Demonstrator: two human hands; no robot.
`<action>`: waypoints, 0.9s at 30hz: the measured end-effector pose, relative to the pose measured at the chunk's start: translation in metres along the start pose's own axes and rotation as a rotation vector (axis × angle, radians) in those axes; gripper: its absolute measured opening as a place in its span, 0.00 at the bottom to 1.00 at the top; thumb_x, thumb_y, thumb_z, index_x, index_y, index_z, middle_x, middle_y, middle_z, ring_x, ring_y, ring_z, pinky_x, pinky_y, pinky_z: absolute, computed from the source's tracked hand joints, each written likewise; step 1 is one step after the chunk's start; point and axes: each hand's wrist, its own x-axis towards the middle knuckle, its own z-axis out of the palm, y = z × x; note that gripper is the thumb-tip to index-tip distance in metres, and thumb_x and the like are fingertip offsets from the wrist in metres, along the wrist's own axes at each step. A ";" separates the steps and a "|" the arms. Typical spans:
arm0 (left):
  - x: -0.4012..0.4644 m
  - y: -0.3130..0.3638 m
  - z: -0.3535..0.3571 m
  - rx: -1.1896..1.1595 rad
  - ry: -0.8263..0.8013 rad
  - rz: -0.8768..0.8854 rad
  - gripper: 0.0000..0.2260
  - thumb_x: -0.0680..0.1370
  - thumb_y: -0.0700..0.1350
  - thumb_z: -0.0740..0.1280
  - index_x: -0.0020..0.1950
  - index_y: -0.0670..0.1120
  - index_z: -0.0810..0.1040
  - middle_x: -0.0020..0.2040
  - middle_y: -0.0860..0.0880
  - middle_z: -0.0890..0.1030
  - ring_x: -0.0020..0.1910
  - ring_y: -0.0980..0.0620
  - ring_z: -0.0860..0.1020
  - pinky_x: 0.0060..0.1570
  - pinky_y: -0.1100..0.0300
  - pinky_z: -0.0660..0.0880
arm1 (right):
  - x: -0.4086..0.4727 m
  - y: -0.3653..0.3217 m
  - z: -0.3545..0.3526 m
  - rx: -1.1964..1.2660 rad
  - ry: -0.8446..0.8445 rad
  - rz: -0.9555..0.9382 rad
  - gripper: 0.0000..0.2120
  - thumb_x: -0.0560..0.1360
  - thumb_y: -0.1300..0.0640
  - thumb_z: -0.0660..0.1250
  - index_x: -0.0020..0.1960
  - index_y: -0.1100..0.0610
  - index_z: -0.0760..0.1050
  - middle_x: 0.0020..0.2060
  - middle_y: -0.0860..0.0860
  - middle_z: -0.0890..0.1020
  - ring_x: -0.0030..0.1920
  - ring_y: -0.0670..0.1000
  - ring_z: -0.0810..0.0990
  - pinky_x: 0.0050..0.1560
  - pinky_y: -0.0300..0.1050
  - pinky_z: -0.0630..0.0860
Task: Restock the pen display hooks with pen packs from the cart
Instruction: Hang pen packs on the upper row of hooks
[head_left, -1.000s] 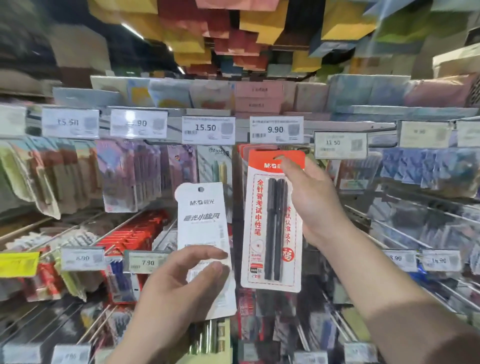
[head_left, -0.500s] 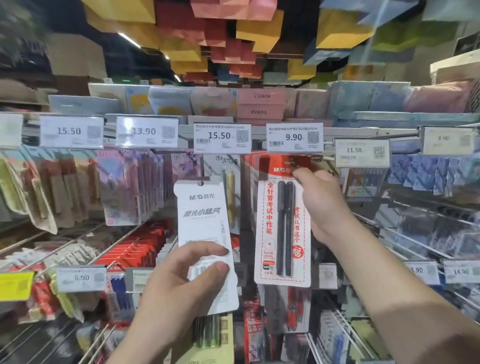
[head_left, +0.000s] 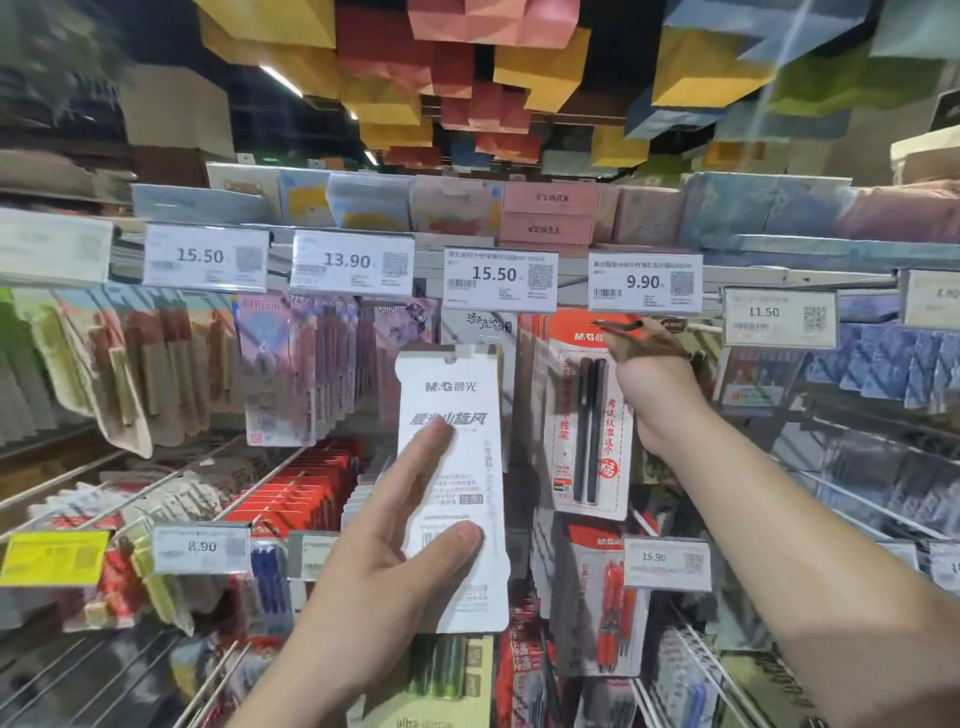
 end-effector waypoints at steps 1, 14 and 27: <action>0.000 0.000 0.000 0.000 0.000 0.004 0.35 0.73 0.46 0.75 0.72 0.76 0.67 0.74 0.72 0.68 0.76 0.70 0.63 0.76 0.42 0.64 | 0.000 0.000 0.002 -0.018 0.011 -0.013 0.14 0.83 0.56 0.66 0.68 0.49 0.76 0.62 0.49 0.82 0.64 0.54 0.79 0.66 0.56 0.75; -0.005 0.000 0.006 -0.043 -0.012 -0.036 0.31 0.74 0.42 0.78 0.61 0.77 0.73 0.63 0.56 0.84 0.60 0.51 0.84 0.57 0.48 0.82 | -0.068 0.034 0.004 -0.504 0.207 -0.520 0.18 0.78 0.62 0.69 0.62 0.62 0.65 0.63 0.55 0.63 0.52 0.42 0.62 0.57 0.30 0.60; 0.004 -0.008 0.022 0.746 0.065 0.201 0.32 0.76 0.48 0.75 0.74 0.67 0.65 0.61 0.65 0.75 0.59 0.68 0.71 0.58 0.79 0.62 | -0.114 0.026 0.033 -0.201 -0.321 -0.102 0.60 0.55 0.23 0.75 0.77 0.35 0.46 0.71 0.43 0.74 0.69 0.45 0.75 0.72 0.52 0.72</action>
